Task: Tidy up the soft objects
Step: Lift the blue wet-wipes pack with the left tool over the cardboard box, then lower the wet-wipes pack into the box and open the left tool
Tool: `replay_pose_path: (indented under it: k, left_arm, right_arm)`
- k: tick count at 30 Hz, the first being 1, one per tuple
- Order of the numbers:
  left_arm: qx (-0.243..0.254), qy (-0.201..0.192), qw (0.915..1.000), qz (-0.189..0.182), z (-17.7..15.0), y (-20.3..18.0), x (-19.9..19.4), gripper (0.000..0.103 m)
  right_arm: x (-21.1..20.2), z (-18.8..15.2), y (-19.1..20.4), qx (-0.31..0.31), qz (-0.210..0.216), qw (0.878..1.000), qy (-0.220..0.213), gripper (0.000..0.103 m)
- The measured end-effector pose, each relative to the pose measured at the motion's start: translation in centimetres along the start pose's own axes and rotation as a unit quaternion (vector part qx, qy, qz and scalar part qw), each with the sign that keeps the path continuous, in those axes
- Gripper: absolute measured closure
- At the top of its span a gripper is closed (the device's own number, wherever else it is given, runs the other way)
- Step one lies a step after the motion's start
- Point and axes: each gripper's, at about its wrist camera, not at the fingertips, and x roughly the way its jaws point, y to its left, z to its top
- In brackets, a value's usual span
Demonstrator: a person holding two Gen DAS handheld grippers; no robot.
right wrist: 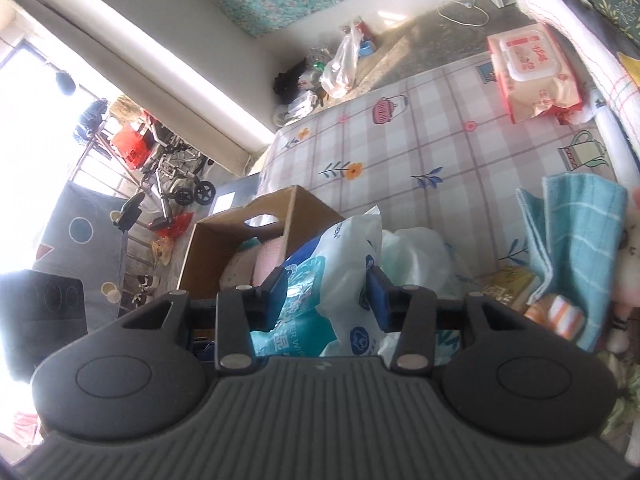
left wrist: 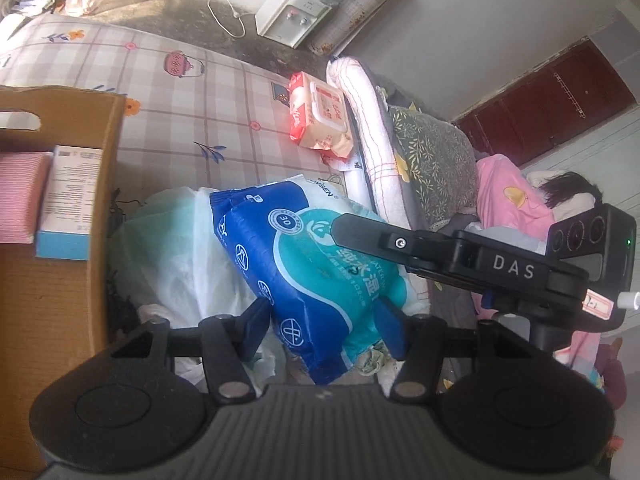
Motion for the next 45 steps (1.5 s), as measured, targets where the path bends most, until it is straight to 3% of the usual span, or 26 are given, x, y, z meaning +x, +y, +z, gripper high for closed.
replay_pose_path:
  k: [8,14,17,20,25,29,32,35,38,45]
  left_arm:
    - [-0.066,-0.04,0.9957,0.052,-3.9,8.4,-7.1,0.045]
    - [-0.11,-0.074,0.9886,0.071,-5.9,14.2,-9.6,0.045]
    - [-0.113,-0.063,0.9886,0.076,-6.2,17.0,-8.8,0.044]
    - [-0.114,-0.032,0.9865,0.113,-6.3,19.5,-6.9,0.044]
    - [-0.139,0.023,0.9832,0.115,-7.0,22.4,-4.3,0.041]
    - [-0.123,0.053,0.9824,0.13,-7.2,22.4,-2.4,0.039]
    - [-0.114,0.072,0.981,0.139,-7.3,22.0,-0.9,0.043]
    - [-0.1,0.073,0.9808,0.151,-7.1,21.3,0.0,0.046]
    - [-0.091,0.071,0.9834,0.14,-6.4,20.8,0.6,0.059]
    - [-0.081,0.053,0.9812,0.167,-4.7,19.9,1.7,0.057]
  right_arm:
    - [7.9,-4.4,8.6,-0.047,0.051,0.996,0.054,0.059]
    - [13.0,-7.5,13.3,-0.086,0.057,0.992,0.074,0.059]
    - [14.7,-8.7,14.3,-0.121,0.028,0.99,0.074,0.059]
    - [15.5,-9.5,13.6,-0.119,0.019,0.989,0.08,0.059]
    - [13.1,-10.0,11.1,-0.09,0.035,0.993,0.062,0.059]
    - [10.4,-10.2,9.6,-0.074,0.053,0.995,0.036,0.058]
    - [8.3,-10.8,8.6,-0.063,0.062,0.996,0.011,0.058]
    - [6.3,-11.6,7.7,-0.053,0.068,0.996,-0.015,0.058]
    - [4.8,-12.5,6.7,-0.047,0.063,0.996,-0.037,0.058]
    - [3.5,-14.3,3.8,-0.009,0.05,0.997,-0.056,0.058]
